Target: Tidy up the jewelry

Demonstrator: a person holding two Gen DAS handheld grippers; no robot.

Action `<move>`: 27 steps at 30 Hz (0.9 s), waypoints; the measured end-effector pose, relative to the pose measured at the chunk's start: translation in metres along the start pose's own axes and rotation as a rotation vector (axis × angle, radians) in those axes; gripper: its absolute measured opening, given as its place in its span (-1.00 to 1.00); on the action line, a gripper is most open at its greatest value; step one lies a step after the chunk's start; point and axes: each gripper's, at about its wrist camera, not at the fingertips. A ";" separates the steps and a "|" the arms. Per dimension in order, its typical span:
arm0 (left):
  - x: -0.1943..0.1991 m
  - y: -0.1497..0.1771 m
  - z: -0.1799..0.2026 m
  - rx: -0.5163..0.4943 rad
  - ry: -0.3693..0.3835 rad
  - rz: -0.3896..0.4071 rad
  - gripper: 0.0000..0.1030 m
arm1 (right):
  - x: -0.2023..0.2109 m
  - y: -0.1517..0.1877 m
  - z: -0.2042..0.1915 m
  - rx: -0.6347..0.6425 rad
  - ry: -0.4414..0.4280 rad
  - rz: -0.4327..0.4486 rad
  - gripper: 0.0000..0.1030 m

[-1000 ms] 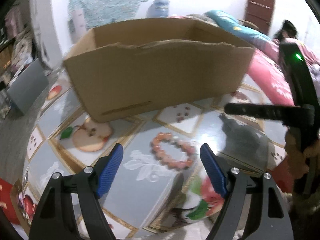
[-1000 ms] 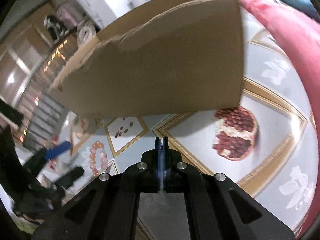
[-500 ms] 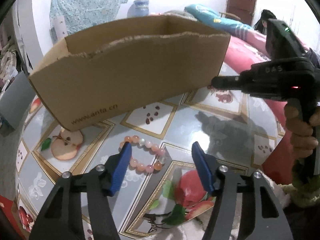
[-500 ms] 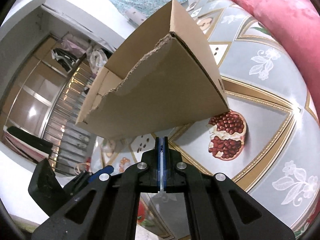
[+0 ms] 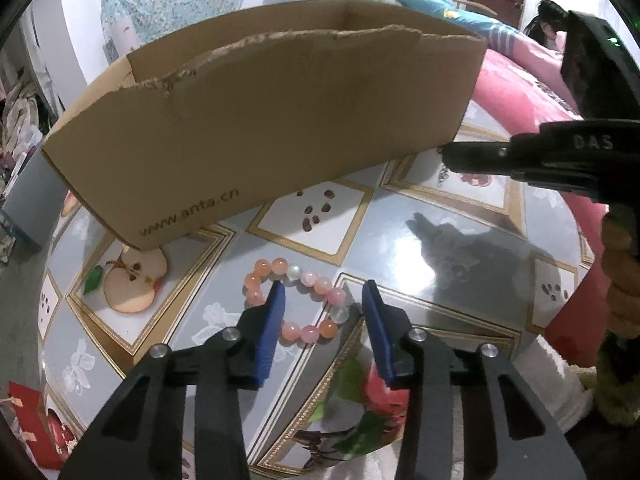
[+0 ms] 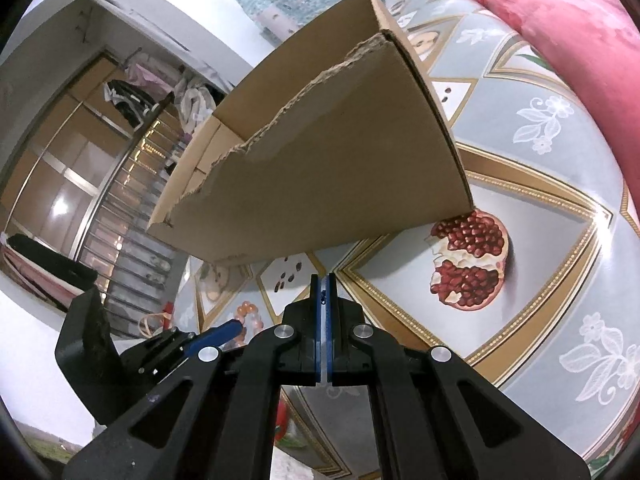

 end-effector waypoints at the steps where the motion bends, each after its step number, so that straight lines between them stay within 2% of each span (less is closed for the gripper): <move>1: -0.002 -0.001 0.000 0.007 -0.002 -0.012 -0.29 | 0.000 0.000 0.000 0.001 0.002 -0.001 -1.00; 7: -0.006 -0.005 -0.001 0.018 -0.009 -0.043 -0.35 | -0.002 0.002 -0.002 0.011 0.007 -0.007 -1.00; 27: -0.010 -0.011 0.005 0.029 0.015 -0.054 -0.70 | -0.001 0.004 0.001 0.014 0.005 -0.015 -1.00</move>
Point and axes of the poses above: each gripper's, at about its wrist camera, not at the fingertips, and x roughly against the way its jaws point, z to its right, y to its underside, and after that the axes turned 3 degrees about y, right-handed
